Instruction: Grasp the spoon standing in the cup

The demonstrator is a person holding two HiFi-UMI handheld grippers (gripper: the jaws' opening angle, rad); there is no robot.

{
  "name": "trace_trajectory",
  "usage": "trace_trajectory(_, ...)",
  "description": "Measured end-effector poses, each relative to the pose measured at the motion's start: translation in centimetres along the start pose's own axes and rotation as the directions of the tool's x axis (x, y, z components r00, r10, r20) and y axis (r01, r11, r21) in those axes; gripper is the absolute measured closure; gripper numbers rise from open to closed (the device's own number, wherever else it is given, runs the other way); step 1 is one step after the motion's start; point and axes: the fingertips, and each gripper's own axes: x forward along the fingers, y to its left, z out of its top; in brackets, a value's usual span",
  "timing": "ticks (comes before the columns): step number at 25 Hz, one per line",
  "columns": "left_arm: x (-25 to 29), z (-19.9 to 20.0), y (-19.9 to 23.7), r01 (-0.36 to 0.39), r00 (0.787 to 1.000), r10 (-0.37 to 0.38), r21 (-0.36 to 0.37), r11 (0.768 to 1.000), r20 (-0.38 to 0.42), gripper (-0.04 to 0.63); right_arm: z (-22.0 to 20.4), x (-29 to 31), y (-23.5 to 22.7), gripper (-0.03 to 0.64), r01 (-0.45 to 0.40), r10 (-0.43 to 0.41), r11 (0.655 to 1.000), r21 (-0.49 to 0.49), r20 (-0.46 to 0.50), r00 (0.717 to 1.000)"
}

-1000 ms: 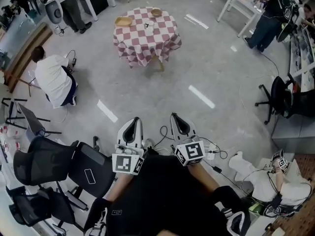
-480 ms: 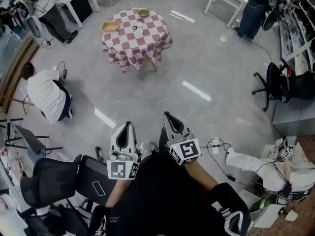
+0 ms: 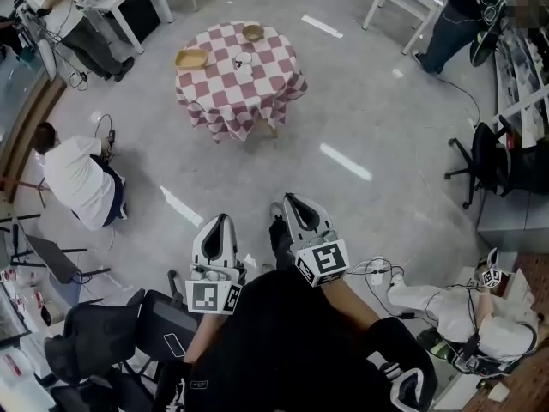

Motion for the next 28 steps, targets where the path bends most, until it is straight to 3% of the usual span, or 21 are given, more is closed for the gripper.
trace_trajectory(9,14.9,1.8,5.1,-0.068,0.998,0.068,0.015,0.998,-0.003,0.588,3.5,13.3,-7.7,0.591,-0.108,0.108,0.994,-0.025,-0.008,0.994)
trace_trajectory(18,21.8,3.2,9.1,-0.144,0.990,0.144,0.026,0.989,-0.002,0.588,5.2,22.4,-12.2,0.591,-0.170,0.170,0.985,0.027,-0.012,0.985)
trace_trajectory(28,28.9,3.4,14.7,-0.077,0.997,0.077,-0.005,0.997,-0.024,0.588,4.8,30.6,-14.2,0.591,-0.108,0.110,0.993,0.049,-0.040,0.993)
